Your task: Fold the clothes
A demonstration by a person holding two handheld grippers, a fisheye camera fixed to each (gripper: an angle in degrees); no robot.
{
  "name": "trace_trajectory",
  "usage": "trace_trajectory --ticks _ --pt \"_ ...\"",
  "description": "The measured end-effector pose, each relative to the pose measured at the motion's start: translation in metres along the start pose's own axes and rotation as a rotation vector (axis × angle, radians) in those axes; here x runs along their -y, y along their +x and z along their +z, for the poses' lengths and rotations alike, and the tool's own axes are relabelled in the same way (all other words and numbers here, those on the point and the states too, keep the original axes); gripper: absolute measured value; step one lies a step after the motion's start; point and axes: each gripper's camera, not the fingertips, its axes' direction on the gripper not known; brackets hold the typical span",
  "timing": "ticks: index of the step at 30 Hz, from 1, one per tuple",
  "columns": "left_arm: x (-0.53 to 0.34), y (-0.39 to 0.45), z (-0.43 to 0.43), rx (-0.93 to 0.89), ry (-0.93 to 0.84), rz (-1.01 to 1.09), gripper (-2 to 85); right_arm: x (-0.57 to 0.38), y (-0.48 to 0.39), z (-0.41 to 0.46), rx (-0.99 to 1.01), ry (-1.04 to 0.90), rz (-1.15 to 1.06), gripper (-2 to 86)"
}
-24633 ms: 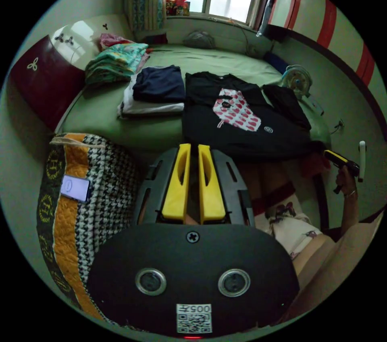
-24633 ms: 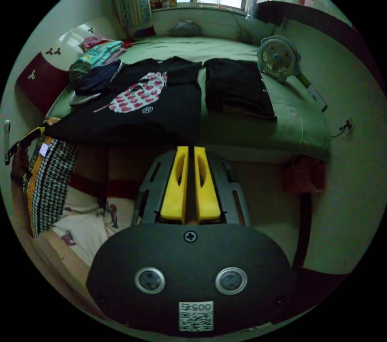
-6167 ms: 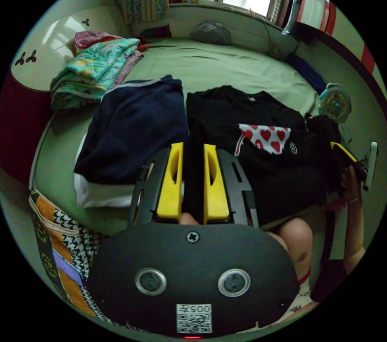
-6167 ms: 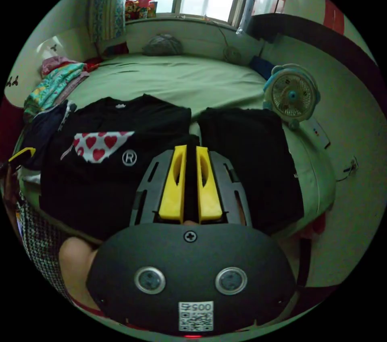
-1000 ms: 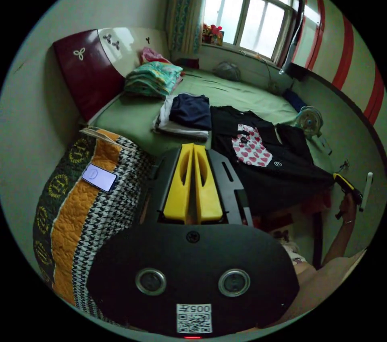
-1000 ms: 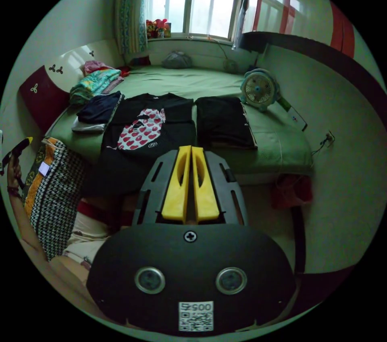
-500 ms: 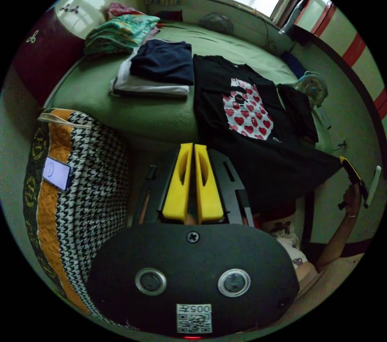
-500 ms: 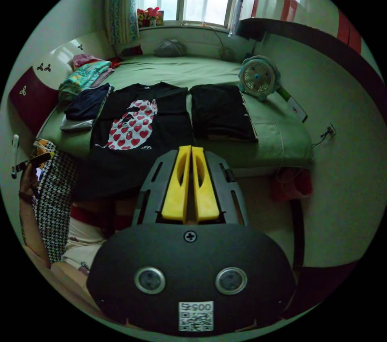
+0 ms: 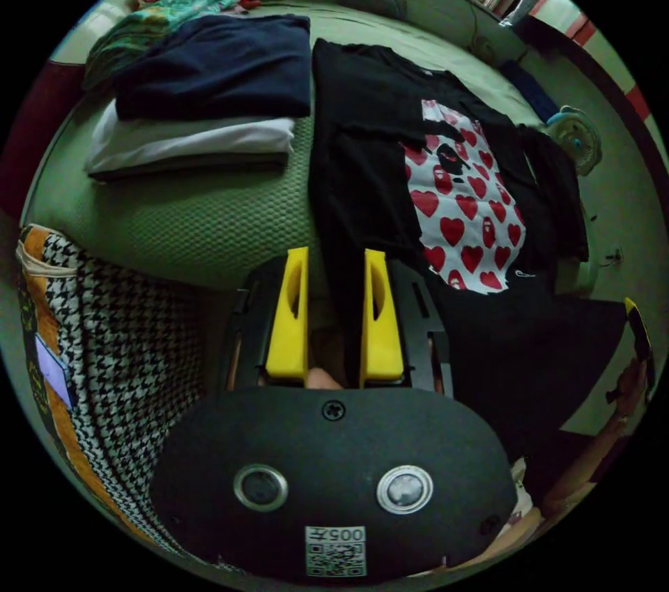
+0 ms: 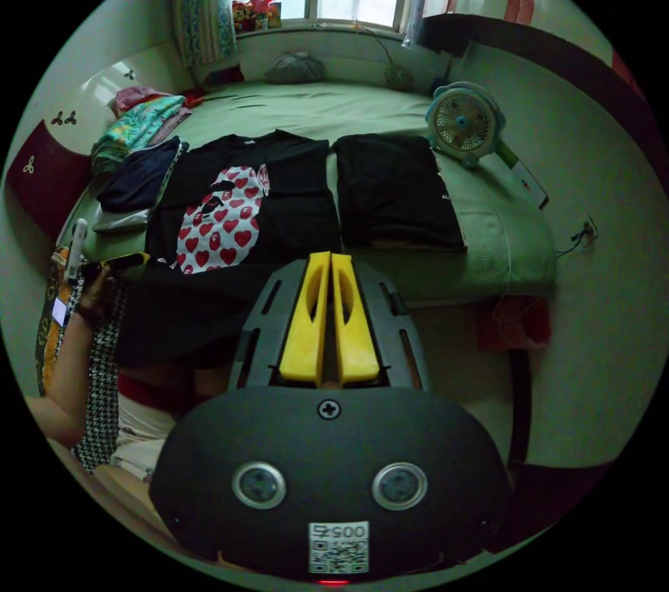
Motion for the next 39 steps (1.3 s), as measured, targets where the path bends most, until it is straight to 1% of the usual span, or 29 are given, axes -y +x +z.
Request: trace_trajectory --ticks 4,6,11,13,17,20,22,23,28,33,36,39 --pt "0.025 0.012 0.020 0.042 -0.016 0.003 6.7 0.014 -0.002 0.015 -0.009 0.001 0.002 -1.6" --pt "0.039 0.020 0.019 0.019 0.029 0.036 2.4 0.019 -0.001 0.022 0.000 0.001 0.009 -1.6" --pt "0.087 0.035 0.000 0.021 0.139 0.078 0.3 0.043 0.004 0.036 -0.007 0.023 0.022 -1.5" --pt "0.113 0.041 -0.009 0.009 0.171 0.095 0.2 0.064 0.006 0.034 -0.011 0.091 0.024 -1.5" --pt "0.171 0.058 -0.030 0.114 0.292 0.113 0.6 0.098 0.008 0.023 -0.041 0.228 0.023 -1.5" --pt "0.206 0.067 -0.033 0.128 0.321 0.108 1.5 0.116 0.009 0.022 -0.058 0.299 0.035 -1.5" --pt "0.222 0.073 -0.024 0.140 0.306 0.121 2.5 0.121 0.008 0.038 -0.053 0.269 0.055 -1.4" --pt "0.231 0.076 -0.013 0.150 0.264 0.123 3.5 0.121 0.008 0.045 -0.052 0.250 0.058 -1.4" --pt "0.232 0.073 0.027 0.078 0.138 0.120 7.2 0.108 0.006 0.111 -0.040 0.037 0.058 -1.4" --pt "0.194 0.076 0.053 0.011 0.060 0.151 9.2 0.099 0.008 0.138 -0.063 -0.019 0.055 -1.5" --pt "0.169 0.084 0.069 -0.021 0.030 0.156 10.2 0.098 0.010 0.148 -0.044 -0.033 0.066 -1.5" --pt "0.151 0.091 0.083 -0.046 0.005 0.124 11.4 0.097 0.010 0.155 -0.031 -0.031 0.063 -1.5"
